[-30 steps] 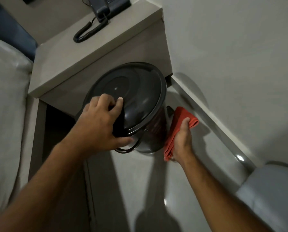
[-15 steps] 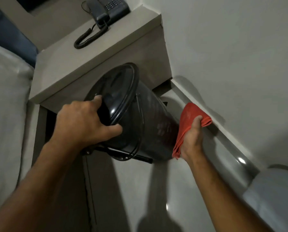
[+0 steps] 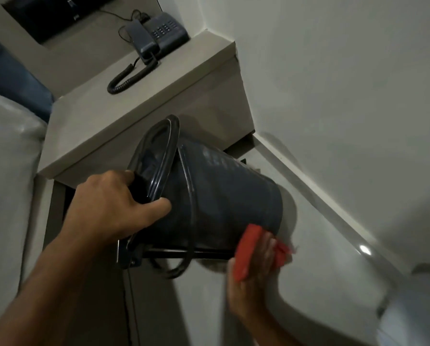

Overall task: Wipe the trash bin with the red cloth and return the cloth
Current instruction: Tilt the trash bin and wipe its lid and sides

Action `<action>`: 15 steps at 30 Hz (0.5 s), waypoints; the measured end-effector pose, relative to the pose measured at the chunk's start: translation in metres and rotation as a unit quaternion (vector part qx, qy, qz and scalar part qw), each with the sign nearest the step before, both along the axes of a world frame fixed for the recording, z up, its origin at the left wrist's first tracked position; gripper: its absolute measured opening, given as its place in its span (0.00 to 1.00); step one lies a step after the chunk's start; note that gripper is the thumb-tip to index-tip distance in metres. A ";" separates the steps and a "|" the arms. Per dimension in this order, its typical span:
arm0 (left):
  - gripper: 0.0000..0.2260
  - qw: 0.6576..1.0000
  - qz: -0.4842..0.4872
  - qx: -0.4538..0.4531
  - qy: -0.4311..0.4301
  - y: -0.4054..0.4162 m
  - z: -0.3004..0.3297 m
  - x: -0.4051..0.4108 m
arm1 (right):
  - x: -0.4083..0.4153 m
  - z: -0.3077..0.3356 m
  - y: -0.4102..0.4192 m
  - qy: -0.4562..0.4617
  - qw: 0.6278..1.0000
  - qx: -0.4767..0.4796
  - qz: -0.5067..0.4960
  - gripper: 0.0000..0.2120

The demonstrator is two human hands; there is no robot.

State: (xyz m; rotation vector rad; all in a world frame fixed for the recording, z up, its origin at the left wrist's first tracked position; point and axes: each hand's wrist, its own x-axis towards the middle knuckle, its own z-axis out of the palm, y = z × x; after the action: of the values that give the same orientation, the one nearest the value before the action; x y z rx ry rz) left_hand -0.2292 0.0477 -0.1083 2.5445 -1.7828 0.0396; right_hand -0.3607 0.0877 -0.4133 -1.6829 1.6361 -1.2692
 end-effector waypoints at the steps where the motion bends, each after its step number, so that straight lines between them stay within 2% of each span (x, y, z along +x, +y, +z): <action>1: 0.18 1.000 0.003 0.001 -0.011 -0.001 -0.001 0.000 | -0.002 0.003 -0.008 -0.080 0.993 0.076 -0.049 0.32; 3: 0.20 1.000 0.008 0.023 -0.007 0.000 -0.004 0.001 | -0.002 0.027 -0.036 -0.238 0.949 0.175 -0.106 0.34; 5: 0.21 0.999 0.014 0.041 0.020 0.004 -0.011 0.003 | -0.005 0.058 -0.063 -0.283 0.941 0.167 -0.077 0.36; 7: 0.22 0.999 0.015 0.037 0.021 0.007 -0.016 0.004 | -0.009 0.096 -0.087 -0.315 0.939 0.137 0.010 0.37; 9: 0.21 0.999 0.006 0.031 0.025 0.008 -0.019 0.008 | -0.010 0.139 -0.104 -0.362 0.901 0.189 0.147 0.40; 11: 0.20 1.000 -0.008 0.021 0.014 0.010 -0.019 0.012 | -0.002 0.174 -0.112 -0.345 0.878 0.191 0.272 0.36; 13: 0.19 1.000 -0.015 0.009 -0.004 0.011 -0.019 0.015 | 0.012 0.195 -0.118 -0.260 0.904 0.111 0.322 0.26; 15: 0.18 1.000 -0.011 0.017 0.001 0.015 -0.019 0.015 | 0.021 0.192 -0.133 -0.141 0.944 0.023 0.297 0.24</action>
State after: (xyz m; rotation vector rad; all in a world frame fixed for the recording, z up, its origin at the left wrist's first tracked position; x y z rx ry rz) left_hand -0.2141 0.0624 -0.1278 2.5470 -1.8251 0.0076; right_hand -0.3402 -0.0455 -0.2216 -1.6890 0.8825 -1.0845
